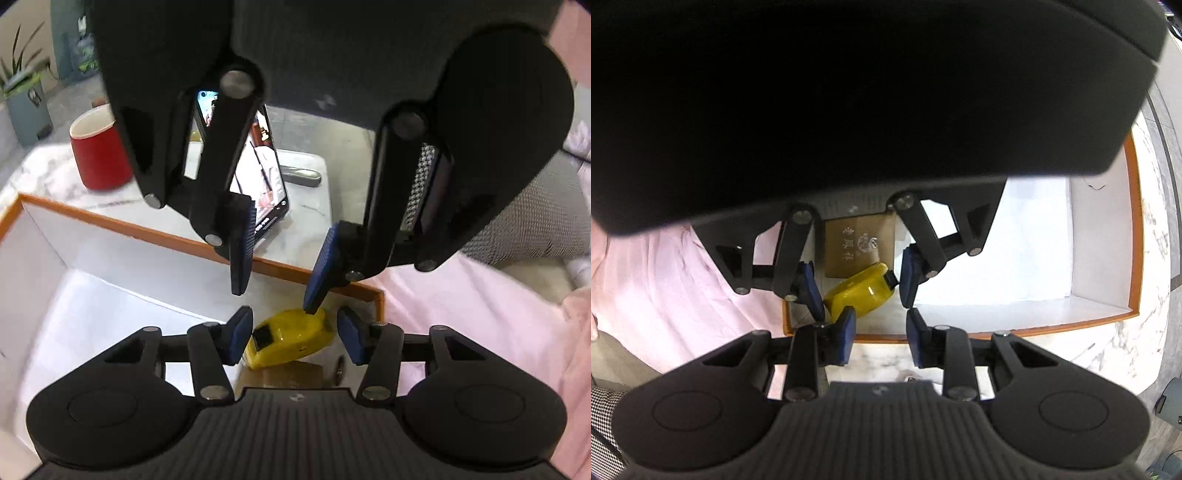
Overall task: Organize objects
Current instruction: 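Open both tools to release the tan box and tape measure, then withdraw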
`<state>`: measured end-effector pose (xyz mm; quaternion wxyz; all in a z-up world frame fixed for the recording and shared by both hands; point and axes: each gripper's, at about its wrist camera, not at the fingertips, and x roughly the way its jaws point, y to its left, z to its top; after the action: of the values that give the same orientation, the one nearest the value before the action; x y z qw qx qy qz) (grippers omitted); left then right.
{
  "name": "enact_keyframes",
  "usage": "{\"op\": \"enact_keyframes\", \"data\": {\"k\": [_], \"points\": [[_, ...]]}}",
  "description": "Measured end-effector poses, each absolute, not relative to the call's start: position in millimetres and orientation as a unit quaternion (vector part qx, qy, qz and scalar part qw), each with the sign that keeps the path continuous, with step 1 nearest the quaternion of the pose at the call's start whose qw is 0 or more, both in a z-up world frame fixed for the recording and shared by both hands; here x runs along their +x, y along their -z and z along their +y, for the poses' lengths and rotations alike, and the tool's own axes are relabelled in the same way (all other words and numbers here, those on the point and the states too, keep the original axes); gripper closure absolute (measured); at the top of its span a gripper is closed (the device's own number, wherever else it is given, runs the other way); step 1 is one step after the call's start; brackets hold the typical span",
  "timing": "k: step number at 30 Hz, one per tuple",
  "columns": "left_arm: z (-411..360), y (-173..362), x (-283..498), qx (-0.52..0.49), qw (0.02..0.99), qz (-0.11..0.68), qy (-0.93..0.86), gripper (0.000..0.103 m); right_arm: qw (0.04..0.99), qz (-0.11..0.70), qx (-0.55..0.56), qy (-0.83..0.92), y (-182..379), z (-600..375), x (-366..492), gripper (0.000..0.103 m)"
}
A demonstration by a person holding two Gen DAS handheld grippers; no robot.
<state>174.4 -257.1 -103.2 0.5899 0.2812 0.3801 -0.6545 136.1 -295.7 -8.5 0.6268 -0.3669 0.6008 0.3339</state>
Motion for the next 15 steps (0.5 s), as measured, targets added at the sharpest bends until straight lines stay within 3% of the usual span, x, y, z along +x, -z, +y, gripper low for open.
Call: {"op": "enact_keyframes", "data": {"k": [15], "points": [[-217.0,87.1,172.7,0.281,0.64,0.397,0.595,0.049,0.615,0.605,-0.377,-0.337,12.7,-274.6,126.0,0.072]]}}
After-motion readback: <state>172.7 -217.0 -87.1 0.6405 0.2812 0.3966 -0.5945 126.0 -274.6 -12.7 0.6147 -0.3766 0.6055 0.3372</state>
